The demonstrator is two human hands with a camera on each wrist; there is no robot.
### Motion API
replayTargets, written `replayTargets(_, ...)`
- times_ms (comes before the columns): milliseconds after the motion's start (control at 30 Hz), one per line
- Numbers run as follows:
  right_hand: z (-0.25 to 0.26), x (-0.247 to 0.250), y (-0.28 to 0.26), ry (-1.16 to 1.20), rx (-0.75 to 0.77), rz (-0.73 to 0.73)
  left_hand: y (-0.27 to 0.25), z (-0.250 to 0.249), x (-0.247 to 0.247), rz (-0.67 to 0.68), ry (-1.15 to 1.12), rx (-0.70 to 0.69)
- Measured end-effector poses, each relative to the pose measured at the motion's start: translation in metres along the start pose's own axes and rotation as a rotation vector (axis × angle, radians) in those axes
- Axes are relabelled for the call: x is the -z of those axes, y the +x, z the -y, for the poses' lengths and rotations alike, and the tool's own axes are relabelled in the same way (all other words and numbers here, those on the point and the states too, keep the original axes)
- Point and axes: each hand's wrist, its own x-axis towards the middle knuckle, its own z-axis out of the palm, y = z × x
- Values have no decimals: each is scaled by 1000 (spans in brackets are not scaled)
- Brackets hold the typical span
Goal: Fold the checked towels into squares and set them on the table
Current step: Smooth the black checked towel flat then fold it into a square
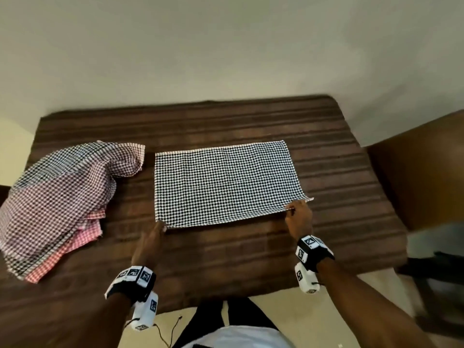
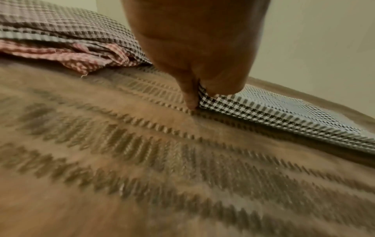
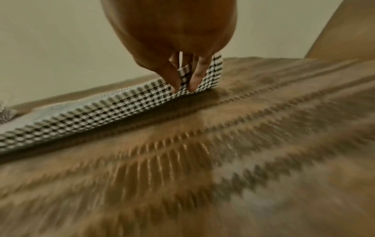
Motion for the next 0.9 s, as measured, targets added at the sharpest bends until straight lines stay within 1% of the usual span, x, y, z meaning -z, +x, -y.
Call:
replayTargets(100, -18, -6, -18, -38, -42, 76, -8, -5, 3, 18, 28, 0)
replayTargets(200, -22, -5, -24, -66, -7, 110, -13, -7, 10, 14, 178, -73)
replayTargets(233, -22, -4, -25, -96, -17, 124, -16, -9, 14, -17, 230, -106)
replayTargets(300, -20, 3, -22, -225, -64, 129, -19, -12, 19, -120, 310, -183)
replayTargets(367, -7, 5, -12, -347, -118, 143, -10, -23, 24, -216, 289, -214)
replayTargets(400, 4, 0, -5, -392, -120, 155, 2, -30, 24, -244, 265, -223)
replayTargets(433, 20, -5, 2, -424, -78, 165, 17, -37, 22, -257, 250, -243)
replayTargets(500, 56, -31, 22, -448, 76, 202, 57, -54, 12, -249, 231, -318)
replayTargets(600, 110, -88, 52, -414, 247, 380, 120, -86, -13, -187, 179, -365)
replayTargets(667, 138, -129, 69, -376, 367, 512, 153, -106, -33, -169, 130, -354)
replayTargets(700, 148, -147, 76, -375, 416, 554, 166, -113, -41, -167, 99, -340)
replayTargets(733, 155, -165, 85, -376, 446, 592, 179, -118, -49, -155, 79, -322)
replayTargets(800, 160, -184, 95, -359, 439, 624, 192, -120, -58, -157, 76, -294)
replayTargets(867, 147, -190, 109, -390, 415, 579, 203, -112, -61, -213, 112, -282)
replayTargets(900, 133, -187, 115, -414, 379, 546, 205, -105, -61, -233, 136, -253)
